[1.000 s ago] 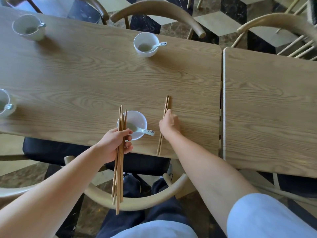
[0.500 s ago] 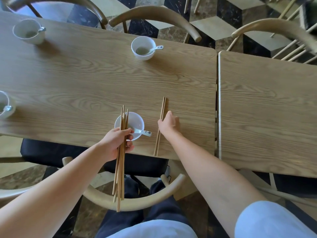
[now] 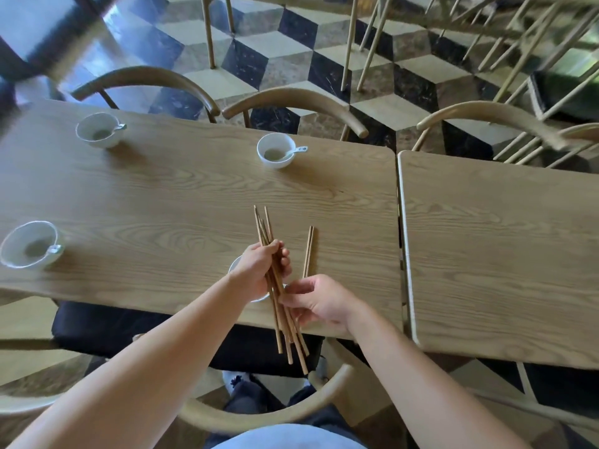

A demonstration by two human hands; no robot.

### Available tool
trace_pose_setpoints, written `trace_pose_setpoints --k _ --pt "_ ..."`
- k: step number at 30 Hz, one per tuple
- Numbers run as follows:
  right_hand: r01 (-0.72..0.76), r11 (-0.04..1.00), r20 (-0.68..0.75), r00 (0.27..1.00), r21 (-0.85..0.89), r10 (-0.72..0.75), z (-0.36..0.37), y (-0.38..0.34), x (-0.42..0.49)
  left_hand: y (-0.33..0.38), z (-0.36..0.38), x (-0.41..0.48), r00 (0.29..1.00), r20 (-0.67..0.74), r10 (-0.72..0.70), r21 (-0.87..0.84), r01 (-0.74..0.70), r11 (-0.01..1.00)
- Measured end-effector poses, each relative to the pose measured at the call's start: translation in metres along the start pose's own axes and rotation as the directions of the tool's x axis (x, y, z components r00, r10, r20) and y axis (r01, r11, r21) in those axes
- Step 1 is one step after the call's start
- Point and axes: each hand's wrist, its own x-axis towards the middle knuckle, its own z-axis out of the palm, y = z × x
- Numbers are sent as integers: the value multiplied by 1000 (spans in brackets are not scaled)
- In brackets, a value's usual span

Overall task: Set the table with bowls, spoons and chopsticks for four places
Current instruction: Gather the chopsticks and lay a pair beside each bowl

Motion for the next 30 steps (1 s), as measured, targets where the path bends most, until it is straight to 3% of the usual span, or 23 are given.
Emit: trace_pose_setpoints --k 3,9,19,24,30 --pt "22 999 -61 998 27 -20 2 -1 -1 3 2 -1 999 31 -12 -32 13 999" --pt "30 998 -40 999 48 -28 -3 -3 -5 4 -3 -1 996 88 2 -25 0 1000" --pt "46 976 -201 976 -212 -90 13 -9 2 -2 -7 3 997 -17 80 -64 -81 995" --pt "56 998 -242 969 42 -44 16 -11 -1 8 -12 4 996 62 65 -145 -55 988" --pt "94 987 -354 934 129 -43 29 -6 1 8 -14 -1 989 144 35 -148 -14 989"
